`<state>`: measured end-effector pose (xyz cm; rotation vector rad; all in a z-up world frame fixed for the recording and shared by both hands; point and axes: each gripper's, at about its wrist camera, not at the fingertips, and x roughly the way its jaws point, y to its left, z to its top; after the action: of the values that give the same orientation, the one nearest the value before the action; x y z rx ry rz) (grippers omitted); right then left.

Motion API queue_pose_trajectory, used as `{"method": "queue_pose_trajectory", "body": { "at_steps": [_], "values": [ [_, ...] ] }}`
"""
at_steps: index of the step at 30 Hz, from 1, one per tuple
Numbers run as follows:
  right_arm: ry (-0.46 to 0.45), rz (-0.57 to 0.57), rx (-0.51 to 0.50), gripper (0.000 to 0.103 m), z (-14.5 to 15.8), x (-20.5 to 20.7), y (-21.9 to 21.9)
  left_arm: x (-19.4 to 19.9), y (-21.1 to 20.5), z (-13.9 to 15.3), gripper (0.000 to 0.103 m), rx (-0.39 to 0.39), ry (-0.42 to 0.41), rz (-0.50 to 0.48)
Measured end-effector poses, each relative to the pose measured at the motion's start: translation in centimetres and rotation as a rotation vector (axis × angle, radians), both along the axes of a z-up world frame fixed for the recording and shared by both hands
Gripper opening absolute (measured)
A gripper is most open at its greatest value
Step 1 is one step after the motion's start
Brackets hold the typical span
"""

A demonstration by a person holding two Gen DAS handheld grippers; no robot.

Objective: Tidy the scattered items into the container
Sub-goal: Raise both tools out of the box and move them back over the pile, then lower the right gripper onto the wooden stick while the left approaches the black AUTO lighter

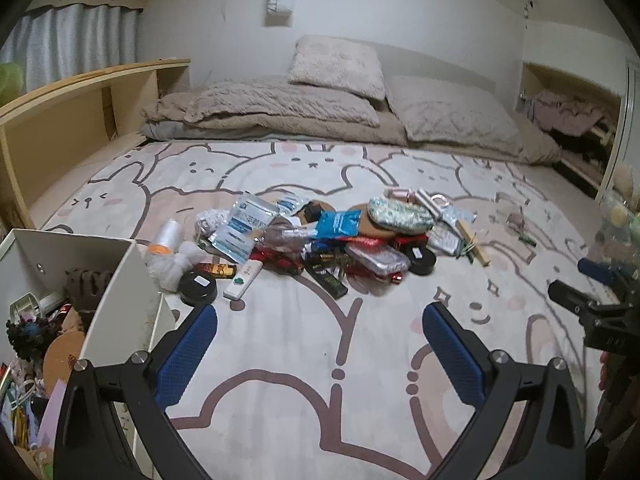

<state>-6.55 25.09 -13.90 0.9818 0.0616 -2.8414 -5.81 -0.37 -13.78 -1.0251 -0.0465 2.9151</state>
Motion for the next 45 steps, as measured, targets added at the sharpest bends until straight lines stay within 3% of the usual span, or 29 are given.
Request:
{"method": "queue_pose_trajectory", "body": {
  "at_steps": [13, 21, 33, 45],
  "values": [
    [-0.102, -0.024, -0.022, 0.103, -3.7, -3.8, 2.9, -3.2, 0.2, -3.6, 0.103, -0.026, -0.081, 0.017],
    [-0.200, -0.087, -0.056, 0.103, -6.3, -6.6, 4.7, -5.5, 1.8, -5.4, 0.103, -0.061, -0.127, -0.033],
    [-0.287, -0.145, -0.032, 0.103, -10.0, -10.3, 5.5, -8.5, 1.6, -8.7, 0.103, -0.019, -0.221, -0.003],
    [-0.312, -0.167, -0.031, 0.103, -11.0, -12.1, 5.7, -10.9, 1.8, -11.0, 0.103, 0.001, -0.263, 0.024]
  ]
}}
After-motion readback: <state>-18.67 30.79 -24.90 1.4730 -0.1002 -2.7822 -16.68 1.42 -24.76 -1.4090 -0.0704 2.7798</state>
